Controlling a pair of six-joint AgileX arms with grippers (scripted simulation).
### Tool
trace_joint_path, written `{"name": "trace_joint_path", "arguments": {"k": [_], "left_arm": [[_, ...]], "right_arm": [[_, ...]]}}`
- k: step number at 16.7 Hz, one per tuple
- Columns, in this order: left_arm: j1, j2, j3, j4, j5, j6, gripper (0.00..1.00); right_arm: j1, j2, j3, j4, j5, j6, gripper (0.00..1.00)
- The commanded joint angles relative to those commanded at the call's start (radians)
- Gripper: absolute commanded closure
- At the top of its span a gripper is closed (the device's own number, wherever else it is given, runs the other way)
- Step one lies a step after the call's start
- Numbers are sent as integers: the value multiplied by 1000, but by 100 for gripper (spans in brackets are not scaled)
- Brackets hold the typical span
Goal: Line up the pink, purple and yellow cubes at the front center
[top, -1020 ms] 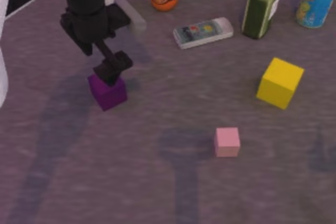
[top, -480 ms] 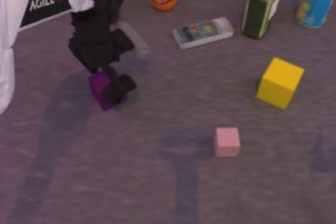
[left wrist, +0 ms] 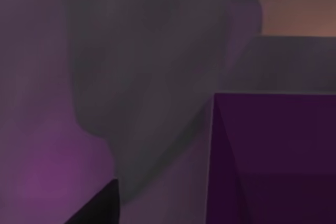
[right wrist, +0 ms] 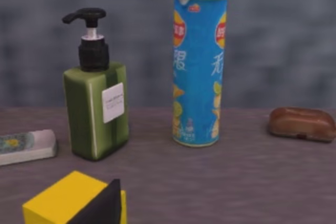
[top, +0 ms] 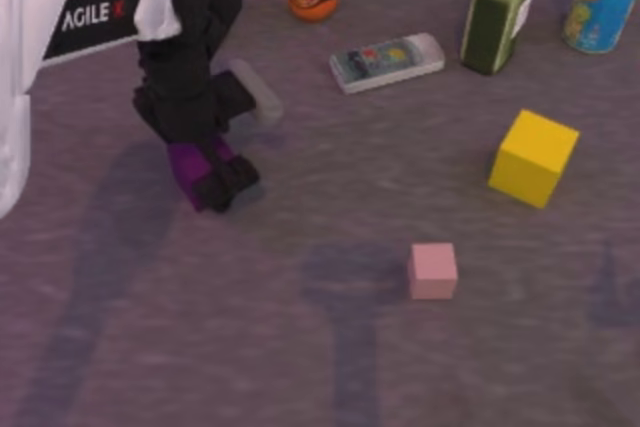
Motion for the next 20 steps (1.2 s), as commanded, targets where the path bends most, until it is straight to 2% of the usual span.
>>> {"name": "trace_joint_path", "arguments": {"k": [12,20], "left_arm": [[0,0,0,0,0,0,98],[0,0,0,0,0,0,100]], "right_arm": [[0,0,0,0,0,0,0],[0,0,0,0,0,0,0]]}}
